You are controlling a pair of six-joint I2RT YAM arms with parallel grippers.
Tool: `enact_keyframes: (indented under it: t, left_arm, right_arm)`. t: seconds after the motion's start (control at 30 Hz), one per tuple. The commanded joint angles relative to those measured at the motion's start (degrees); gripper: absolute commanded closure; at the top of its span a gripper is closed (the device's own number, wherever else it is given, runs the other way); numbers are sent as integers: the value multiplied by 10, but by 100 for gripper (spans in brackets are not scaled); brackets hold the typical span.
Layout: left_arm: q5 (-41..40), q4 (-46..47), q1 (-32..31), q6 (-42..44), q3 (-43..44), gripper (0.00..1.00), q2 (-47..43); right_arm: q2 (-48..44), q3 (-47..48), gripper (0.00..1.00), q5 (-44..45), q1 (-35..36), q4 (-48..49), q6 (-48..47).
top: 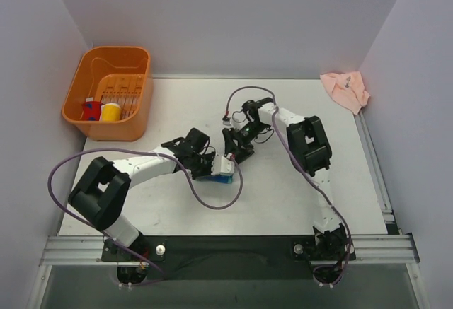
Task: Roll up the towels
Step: Roll the towel
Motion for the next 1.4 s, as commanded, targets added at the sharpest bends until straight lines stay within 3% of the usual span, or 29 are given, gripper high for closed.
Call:
enact_keyframes:
  t: [0.0, 0.3, 0.57, 1.2, 1.37]
  left_arm:
    - [13, -92, 10, -79, 7, 79, 26]
    - [73, -113, 71, -133, 45, 78, 63]
    - [81, -124, 85, -141, 64, 78, 82]
    - [76, -128, 98, -145, 71, 77, 110]
    - [84, -128, 102, -142, 71, 77, 109]
  right_arm:
    - [-63, -59, 30, 85, -32, 67, 56]
    - [-133, -194, 32, 62, -31, 146, 123]
    - [-148, -225, 35, 21, -21, 240, 192]
    - [-209, -277, 40, -57, -1, 339, 245]
    - [-210, -287, 40, -19, 19, 343, 242]
